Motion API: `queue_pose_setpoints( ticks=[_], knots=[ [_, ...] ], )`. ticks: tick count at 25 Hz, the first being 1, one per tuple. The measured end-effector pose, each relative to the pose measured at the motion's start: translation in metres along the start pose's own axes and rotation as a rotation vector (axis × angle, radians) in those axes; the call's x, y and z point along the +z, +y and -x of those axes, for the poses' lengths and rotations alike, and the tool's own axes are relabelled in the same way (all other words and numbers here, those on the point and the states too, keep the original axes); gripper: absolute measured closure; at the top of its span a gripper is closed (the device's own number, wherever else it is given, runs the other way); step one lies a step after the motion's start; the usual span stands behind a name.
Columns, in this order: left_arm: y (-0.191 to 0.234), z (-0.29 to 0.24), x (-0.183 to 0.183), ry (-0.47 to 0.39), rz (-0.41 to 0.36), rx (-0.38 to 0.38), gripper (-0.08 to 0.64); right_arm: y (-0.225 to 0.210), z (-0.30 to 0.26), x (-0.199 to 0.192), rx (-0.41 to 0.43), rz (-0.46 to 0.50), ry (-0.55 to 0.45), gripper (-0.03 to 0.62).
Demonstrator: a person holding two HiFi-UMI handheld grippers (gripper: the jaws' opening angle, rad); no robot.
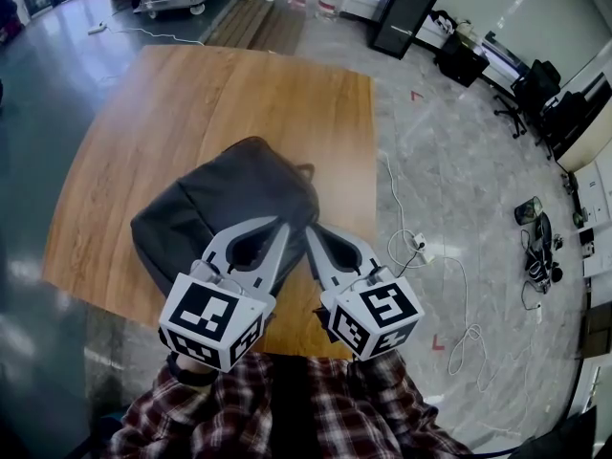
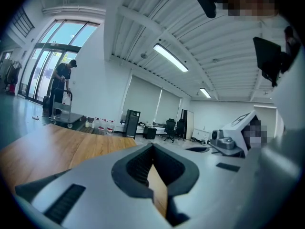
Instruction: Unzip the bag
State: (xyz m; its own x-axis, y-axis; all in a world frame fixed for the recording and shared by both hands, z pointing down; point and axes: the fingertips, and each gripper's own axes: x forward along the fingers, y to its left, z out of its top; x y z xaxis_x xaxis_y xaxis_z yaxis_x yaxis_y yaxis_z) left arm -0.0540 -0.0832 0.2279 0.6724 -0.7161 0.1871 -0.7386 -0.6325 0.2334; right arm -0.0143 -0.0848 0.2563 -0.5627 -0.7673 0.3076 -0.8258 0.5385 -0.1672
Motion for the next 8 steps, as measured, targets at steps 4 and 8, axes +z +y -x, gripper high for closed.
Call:
queue_pose_setpoints(
  ticks=[4,8],
  knots=[
    [-0.0005,0.0024,-0.0005,0.002,0.007,0.003,0.551,0.0025,-0.001,-0.0044,0.011,-0.008,0.015,0.581],
    [0.0006,0.0037,-0.0026,0.001,0.018,0.018,0.551,0.0043,-0.0019,-0.0064,0.029,-0.009,0.019,0.581]
  ],
)
